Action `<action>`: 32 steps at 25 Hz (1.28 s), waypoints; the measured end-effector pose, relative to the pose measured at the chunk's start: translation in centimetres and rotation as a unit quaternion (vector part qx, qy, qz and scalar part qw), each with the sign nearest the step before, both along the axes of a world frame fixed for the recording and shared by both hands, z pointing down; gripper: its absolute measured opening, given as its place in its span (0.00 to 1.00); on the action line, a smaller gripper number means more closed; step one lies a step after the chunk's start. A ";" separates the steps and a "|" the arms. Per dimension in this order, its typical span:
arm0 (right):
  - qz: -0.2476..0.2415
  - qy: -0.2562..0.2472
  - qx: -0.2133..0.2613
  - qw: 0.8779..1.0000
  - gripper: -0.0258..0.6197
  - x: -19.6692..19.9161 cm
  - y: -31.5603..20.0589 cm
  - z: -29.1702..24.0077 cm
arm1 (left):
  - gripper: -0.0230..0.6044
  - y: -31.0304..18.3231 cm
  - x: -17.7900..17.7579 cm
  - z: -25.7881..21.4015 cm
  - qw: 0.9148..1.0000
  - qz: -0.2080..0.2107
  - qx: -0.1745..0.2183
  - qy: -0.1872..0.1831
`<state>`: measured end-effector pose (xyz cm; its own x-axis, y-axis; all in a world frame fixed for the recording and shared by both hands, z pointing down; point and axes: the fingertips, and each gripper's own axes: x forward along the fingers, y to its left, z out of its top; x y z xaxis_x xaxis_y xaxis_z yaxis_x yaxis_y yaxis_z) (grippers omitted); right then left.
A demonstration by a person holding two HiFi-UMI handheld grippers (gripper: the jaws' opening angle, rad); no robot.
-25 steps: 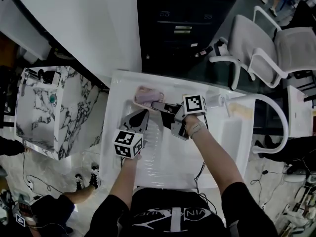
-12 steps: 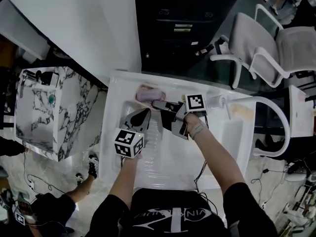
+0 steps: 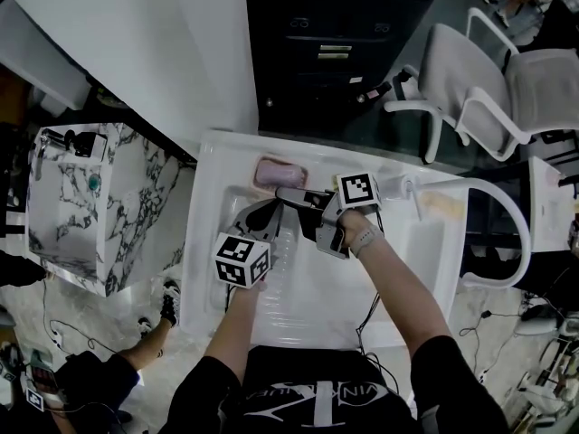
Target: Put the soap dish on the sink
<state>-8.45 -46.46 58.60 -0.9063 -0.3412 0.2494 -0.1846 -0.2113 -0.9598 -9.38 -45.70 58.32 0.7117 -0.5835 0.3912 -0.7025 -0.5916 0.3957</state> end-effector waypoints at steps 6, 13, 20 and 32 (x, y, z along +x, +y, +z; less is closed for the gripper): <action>0.000 0.012 0.003 1.000 0.45 0.2 0.6 0.4 | 0.06 -0.1 0.5 0.3 1.000 0.006 -0.002 -0.006; 0.003 0.007 0.007 1.000 0.46 0.2 1.6 0.5 | 0.06 -0.4 0.8 0.3 1.000 0.001 -0.004 0.003; 0.006 0.021 0.040 0.999 0.46 1.1 2.8 0.5 | 0.06 -0.3 0.9 0.0 1.000 0.003 -0.001 0.004; 0.002 0.067 0.107 0.992 0.25 1.9 4.1 0.0 | 0.06 0.0 -0.1 -0.8 1.000 -0.013 -0.013 0.017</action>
<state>-6.58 -42.38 58.57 -0.8683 -0.4027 0.2897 -0.3139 -0.0062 -0.9494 -9.46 -45.69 57.48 0.7098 -0.5911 0.3831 -0.7032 -0.5627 0.4346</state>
